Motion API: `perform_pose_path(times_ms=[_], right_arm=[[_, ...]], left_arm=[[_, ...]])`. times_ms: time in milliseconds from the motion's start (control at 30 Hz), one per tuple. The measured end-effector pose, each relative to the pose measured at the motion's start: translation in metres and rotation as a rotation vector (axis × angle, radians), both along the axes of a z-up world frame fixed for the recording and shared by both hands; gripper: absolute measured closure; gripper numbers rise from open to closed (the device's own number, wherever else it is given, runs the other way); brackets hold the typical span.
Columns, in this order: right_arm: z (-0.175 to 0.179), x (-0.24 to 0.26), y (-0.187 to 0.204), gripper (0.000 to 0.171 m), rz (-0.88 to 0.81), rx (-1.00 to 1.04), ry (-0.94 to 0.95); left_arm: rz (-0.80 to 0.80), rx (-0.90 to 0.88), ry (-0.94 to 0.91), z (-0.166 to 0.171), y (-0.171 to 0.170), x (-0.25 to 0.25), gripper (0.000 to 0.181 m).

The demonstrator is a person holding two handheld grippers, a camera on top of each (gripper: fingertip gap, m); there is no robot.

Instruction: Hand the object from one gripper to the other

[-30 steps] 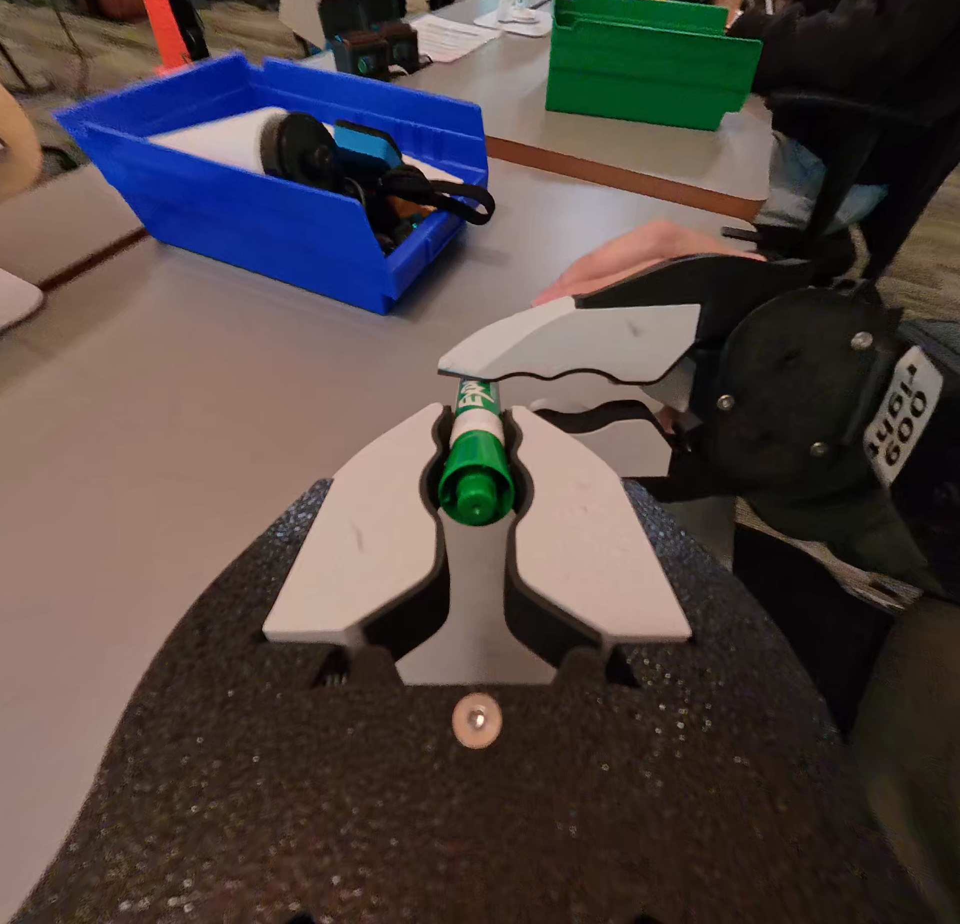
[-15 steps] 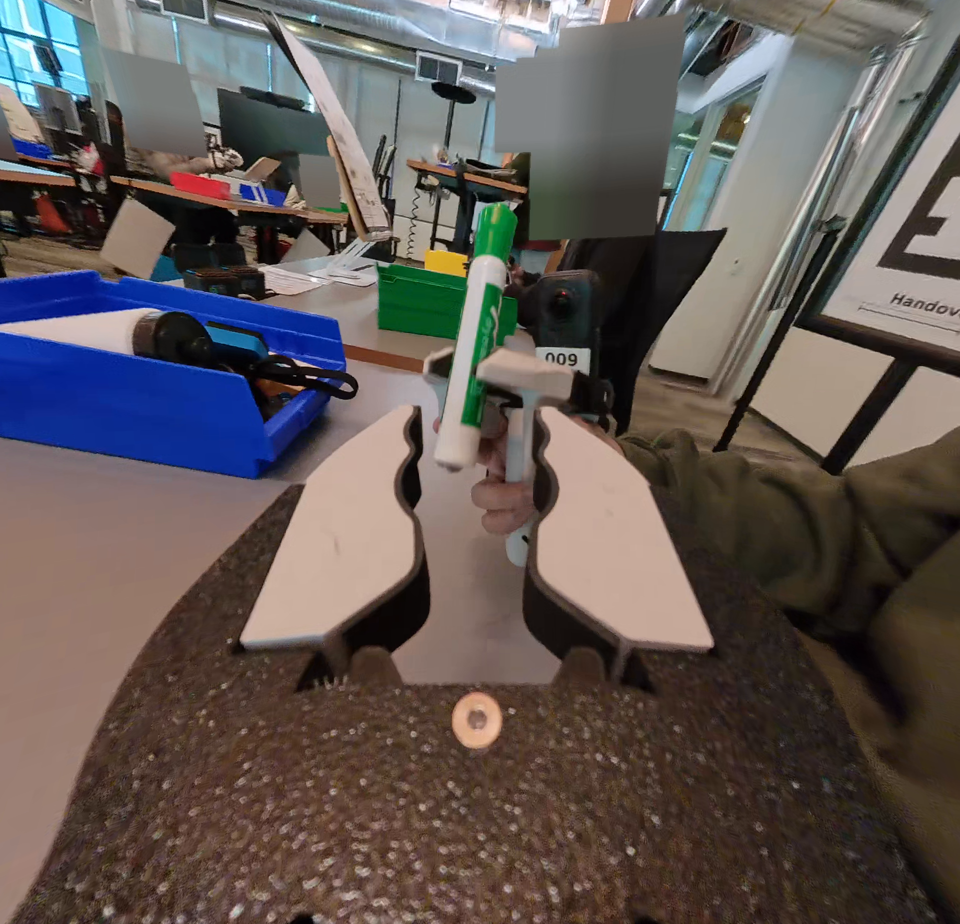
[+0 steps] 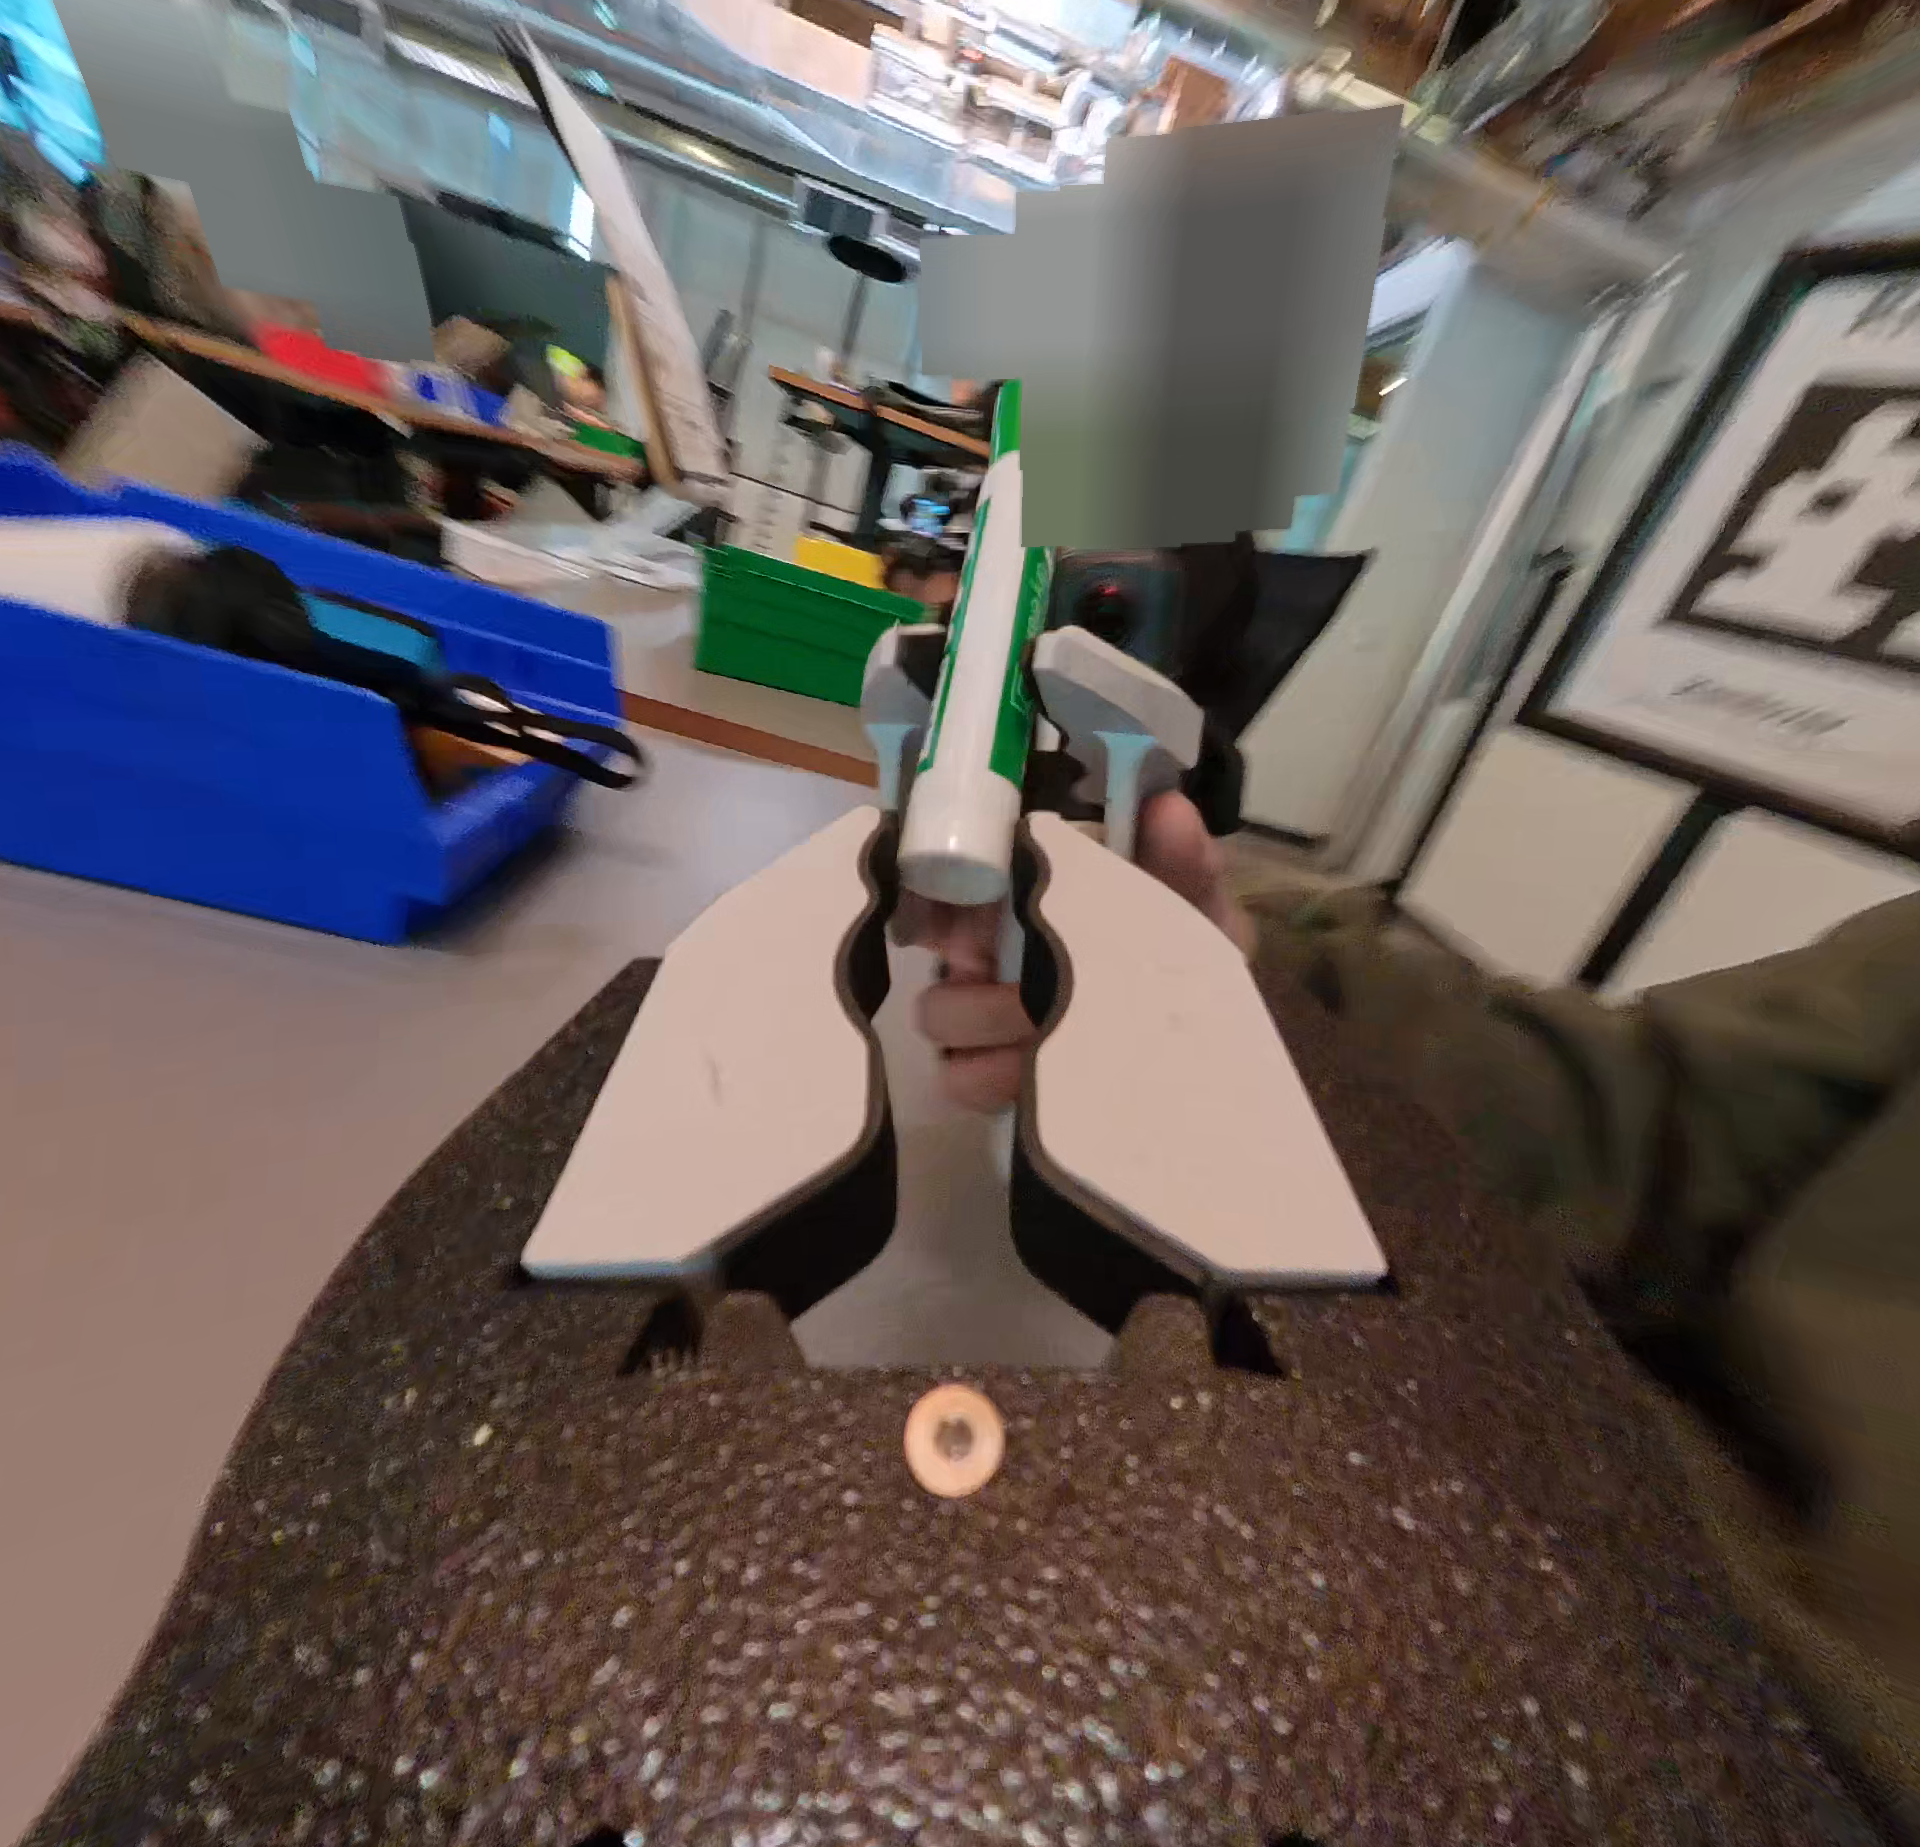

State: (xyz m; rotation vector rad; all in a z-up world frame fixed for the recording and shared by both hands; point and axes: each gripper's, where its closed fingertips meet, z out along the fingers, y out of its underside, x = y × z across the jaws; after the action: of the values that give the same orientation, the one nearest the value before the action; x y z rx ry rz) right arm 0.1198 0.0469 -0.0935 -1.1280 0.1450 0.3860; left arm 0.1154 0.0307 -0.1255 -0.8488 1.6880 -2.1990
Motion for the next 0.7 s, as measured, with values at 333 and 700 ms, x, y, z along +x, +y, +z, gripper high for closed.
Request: perform_pose_path(times_ms=[333, 700], right_arm=[[0.008, 0.041, -0.019, 0.143, -0.105, -0.064, 0.254], [0.021, 0.017, -0.035, 0.154, 0.048, -0.052, -0.039]], left_arm=[[0.712, 0.952, -0.713, 0.008, 0.038, 0.015, 0.162], [0.387, 0.761, -0.573, -0.007, 0.012, 0.004, 0.153]])
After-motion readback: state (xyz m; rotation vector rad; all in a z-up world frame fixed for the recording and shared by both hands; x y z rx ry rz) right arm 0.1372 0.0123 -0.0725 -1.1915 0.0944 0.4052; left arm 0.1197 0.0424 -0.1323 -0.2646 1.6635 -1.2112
